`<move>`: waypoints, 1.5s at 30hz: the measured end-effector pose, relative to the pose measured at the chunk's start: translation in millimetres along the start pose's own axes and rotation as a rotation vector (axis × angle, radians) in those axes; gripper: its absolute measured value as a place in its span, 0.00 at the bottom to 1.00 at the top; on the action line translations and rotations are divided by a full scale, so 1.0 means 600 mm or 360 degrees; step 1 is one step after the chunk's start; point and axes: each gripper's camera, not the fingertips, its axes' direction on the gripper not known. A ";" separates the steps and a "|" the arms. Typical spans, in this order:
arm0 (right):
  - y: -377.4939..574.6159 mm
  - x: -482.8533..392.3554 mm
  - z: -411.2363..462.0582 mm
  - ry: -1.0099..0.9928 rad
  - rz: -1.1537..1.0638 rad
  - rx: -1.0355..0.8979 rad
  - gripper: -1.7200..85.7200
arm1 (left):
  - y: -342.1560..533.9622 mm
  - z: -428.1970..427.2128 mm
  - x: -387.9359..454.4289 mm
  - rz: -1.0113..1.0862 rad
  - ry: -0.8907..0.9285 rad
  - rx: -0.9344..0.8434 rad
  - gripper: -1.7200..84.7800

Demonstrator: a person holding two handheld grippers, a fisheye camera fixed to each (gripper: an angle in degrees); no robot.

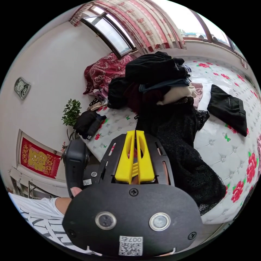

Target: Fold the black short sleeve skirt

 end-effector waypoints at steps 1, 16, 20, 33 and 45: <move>0.002 0.000 0.002 0.0011 -0.0003 0.0000 0.02 | 0.000 0.007 -0.006 0.0002 -0.0002 -0.0003 0.01; 0.049 0.019 0.028 0.0057 -0.0021 -0.0040 0.02 | 0.006 0.091 -0.108 -0.0066 0.0076 -0.0104 0.01; 0.067 0.013 0.019 0.0055 -0.0085 0.0024 0.02 | 0.005 0.114 -0.138 -0.0091 0.0073 -0.0130 0.01; 0.104 0.104 0.040 0.0215 -0.0145 -0.0138 0.03 | 0.016 0.202 -0.296 -0.0279 -0.0191 -0.0233 0.05; 0.390 0.348 0.041 0.0260 -0.0186 -0.0757 0.09 | 0.076 0.346 -0.461 -0.0521 -0.0360 -0.0573 0.11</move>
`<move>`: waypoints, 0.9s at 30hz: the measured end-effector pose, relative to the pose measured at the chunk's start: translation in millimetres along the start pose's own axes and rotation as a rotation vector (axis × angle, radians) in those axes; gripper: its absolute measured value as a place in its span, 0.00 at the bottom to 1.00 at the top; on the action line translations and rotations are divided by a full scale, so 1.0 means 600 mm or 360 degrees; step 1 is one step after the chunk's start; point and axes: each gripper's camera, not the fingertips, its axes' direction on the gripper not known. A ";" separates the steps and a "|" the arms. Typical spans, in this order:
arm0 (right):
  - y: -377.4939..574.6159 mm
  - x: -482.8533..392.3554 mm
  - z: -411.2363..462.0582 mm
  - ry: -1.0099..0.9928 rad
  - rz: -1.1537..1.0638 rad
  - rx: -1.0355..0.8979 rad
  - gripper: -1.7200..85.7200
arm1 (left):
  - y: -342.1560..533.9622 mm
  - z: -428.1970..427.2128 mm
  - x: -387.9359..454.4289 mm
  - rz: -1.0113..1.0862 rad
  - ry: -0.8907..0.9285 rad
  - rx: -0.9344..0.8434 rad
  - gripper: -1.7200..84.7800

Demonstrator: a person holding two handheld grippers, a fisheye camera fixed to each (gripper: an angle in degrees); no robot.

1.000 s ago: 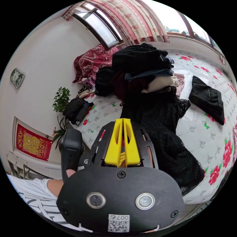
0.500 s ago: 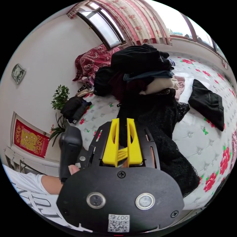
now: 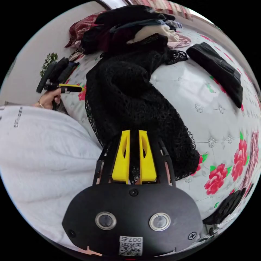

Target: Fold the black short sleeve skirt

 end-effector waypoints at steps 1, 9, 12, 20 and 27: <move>0.001 -0.015 0.013 0.0041 -0.0086 -0.0039 0.11 | -0.003 0.006 0.000 0.0000 -0.0004 -0.0009 0.11; -0.028 -0.050 0.102 0.0075 -0.0256 -0.0290 0.14 | -0.021 0.075 -0.013 -0.0019 -0.0040 -0.0126 0.10; -0.032 -0.050 0.100 0.0052 -0.0305 -0.0343 0.13 | -0.022 0.089 -0.021 -0.0028 -0.0039 -0.0142 0.10; -0.036 -0.041 0.086 -0.0121 -0.0245 -0.0397 0.06 | -0.022 0.104 -0.037 -0.0044 -0.0037 -0.0126 0.10; -0.008 -0.080 0.038 -0.0059 -0.0350 -0.0260 0.03 | -0.014 0.111 -0.041 -0.0039 -0.0057 -0.0096 0.09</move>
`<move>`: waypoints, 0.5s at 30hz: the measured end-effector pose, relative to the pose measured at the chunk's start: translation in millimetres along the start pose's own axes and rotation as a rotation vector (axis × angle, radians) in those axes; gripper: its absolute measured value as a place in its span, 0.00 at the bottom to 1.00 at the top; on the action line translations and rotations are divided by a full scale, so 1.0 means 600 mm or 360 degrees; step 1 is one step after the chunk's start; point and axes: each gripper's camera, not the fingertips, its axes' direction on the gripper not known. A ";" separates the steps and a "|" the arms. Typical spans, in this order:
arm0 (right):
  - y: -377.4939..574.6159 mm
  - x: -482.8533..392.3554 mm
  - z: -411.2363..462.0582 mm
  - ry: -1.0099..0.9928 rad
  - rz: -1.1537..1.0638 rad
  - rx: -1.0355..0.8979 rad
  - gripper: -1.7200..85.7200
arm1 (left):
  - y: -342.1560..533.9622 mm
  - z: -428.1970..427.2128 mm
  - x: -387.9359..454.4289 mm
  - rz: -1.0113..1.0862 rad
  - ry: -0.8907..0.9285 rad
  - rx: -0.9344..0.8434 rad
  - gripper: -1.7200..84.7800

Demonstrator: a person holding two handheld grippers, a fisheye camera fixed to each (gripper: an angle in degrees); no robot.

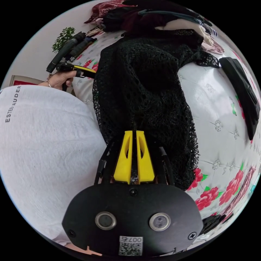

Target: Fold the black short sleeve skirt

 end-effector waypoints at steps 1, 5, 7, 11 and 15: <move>0.005 -0.007 -0.011 0.0000 -0.0016 0.0026 0.02 | 0.001 0.000 0.000 0.0000 0.0001 0.0003 0.09; 0.019 -0.026 -0.053 -0.0063 -0.0042 0.0155 0.02 | 0.008 0.001 0.002 0.0017 0.0006 0.0022 0.04; 0.024 -0.033 -0.068 -0.0092 -0.0044 0.0204 0.02 | 0.015 0.002 0.004 0.0013 -0.0014 0.0023 0.02; 0.034 -0.053 -0.092 -0.0171 -0.0066 0.0285 0.03 | 0.029 0.001 0.002 0.0010 -0.0023 0.0022 0.01; 0.043 -0.073 -0.102 -0.0165 -0.0069 0.0319 0.05 | 0.057 -0.013 -0.006 -0.0032 0.0003 0.0067 0.01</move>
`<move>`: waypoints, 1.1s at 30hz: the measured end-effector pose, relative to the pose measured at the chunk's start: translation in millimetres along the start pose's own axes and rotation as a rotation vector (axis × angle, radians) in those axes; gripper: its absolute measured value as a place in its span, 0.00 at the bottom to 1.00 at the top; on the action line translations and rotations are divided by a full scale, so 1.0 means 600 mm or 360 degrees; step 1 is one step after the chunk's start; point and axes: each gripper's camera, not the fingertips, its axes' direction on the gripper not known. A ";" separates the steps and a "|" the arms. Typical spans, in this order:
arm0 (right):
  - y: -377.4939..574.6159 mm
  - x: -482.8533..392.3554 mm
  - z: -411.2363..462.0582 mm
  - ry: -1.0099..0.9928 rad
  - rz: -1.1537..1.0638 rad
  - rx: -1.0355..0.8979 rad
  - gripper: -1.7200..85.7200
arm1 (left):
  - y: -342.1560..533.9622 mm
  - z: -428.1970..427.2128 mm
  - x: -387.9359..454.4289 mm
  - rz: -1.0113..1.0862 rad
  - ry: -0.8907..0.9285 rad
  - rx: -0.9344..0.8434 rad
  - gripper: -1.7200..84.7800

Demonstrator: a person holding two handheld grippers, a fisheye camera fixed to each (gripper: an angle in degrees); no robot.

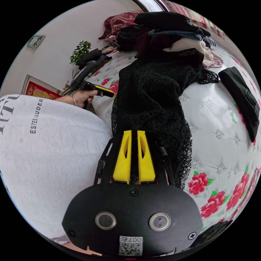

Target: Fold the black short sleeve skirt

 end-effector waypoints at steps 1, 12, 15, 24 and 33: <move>0.004 -0.007 -0.007 0.0017 -0.0011 0.0020 0.07 | 0.004 -0.003 0.000 -0.0001 0.0001 0.0006 0.01; 0.119 0.098 -0.098 0.0292 0.0439 0.0115 0.18 | 0.100 -0.057 0.034 0.0069 0.0276 0.0142 0.10; 0.154 0.132 -0.076 0.0288 0.0541 -0.0005 0.18 | 0.135 -0.064 0.060 0.0159 0.0384 0.0163 0.14; 0.146 0.059 -0.060 0.0116 0.0314 -0.0007 0.05 | 0.135 -0.070 0.177 0.0291 0.0292 0.0133 0.08; 0.164 0.039 -0.189 0.0074 0.0215 0.0194 0.04 | 0.161 -0.114 0.238 0.0327 0.0167 0.0190 0.07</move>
